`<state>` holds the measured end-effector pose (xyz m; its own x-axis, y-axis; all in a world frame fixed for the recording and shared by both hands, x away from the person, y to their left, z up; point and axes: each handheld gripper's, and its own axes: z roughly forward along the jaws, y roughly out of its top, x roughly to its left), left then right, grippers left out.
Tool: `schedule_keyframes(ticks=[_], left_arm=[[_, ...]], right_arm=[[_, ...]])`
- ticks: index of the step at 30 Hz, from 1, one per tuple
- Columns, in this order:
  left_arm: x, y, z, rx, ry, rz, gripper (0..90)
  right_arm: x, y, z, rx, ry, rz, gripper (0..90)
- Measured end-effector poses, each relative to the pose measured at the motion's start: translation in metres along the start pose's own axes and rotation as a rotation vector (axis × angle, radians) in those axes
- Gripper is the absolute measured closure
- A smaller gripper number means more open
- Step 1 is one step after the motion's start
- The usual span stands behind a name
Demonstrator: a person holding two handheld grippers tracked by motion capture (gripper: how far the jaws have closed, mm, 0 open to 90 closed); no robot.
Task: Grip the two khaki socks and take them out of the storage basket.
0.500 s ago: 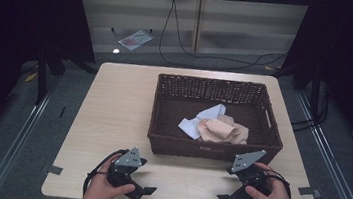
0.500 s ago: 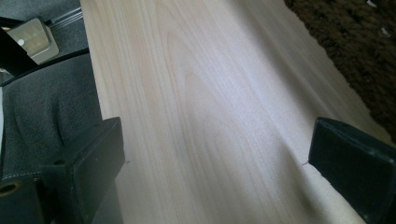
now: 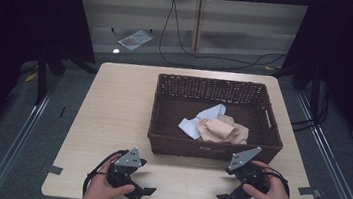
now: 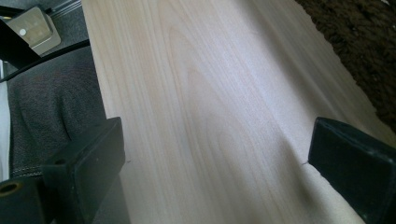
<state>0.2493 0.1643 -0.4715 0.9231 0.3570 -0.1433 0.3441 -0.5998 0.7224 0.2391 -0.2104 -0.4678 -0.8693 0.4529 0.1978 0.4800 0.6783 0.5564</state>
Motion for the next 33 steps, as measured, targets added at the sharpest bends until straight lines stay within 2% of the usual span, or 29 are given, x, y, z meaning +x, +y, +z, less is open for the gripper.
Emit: schedule_keyframes(ticks=[2, 6, 12, 16, 17, 21, 26, 28, 33], left_arm=[[0.000, 0.000, 0.000, -0.002, -0.002, 0.000, 3.2], [0.000, 0.000, 0.000, -0.001, -0.002, -0.001, 3.2], [0.001, -0.001, 0.001, -0.014, -0.006, -0.006, 3.2], [0.001, 0.000, 0.000, 0.001, -0.007, 0.000, 3.2], [0.001, 0.000, 0.001, 0.000, -0.007, 0.000, 3.2], [0.001, 0.000, 0.001, 0.000, -0.007, -0.001, 3.2], [0.001, -0.001, 0.002, -0.002, -0.012, -0.009, 3.2], [0.001, -0.001, 0.001, 0.021, -0.009, -0.009, 3.2], [0.001, -0.001, 0.001, 0.011, -0.006, -0.010, 3.2]], right_arm=[[0.000, 0.001, 0.000, 0.002, 0.005, 0.005, 3.2], [0.001, 0.006, -0.002, 0.059, -0.009, 0.000, 3.4], [-0.001, 0.014, -0.004, 0.100, -0.014, -0.010, 3.6], [-0.003, 0.018, -0.006, 0.125, -0.018, -0.017, 3.6], [-0.002, 0.019, -0.005, 0.145, -0.013, -0.028, 3.7], [-0.001, 0.022, -0.006, 0.155, -0.007, -0.036, 3.9], [-0.001, 0.028, -0.014, 0.163, 0.001, -0.040, 4.0], [-0.002, 0.032, -0.020, 0.166, -0.008, -0.042, 3.9], [-0.004, 0.037, -0.026, 0.176, 0.001, -0.044, 3.8]])
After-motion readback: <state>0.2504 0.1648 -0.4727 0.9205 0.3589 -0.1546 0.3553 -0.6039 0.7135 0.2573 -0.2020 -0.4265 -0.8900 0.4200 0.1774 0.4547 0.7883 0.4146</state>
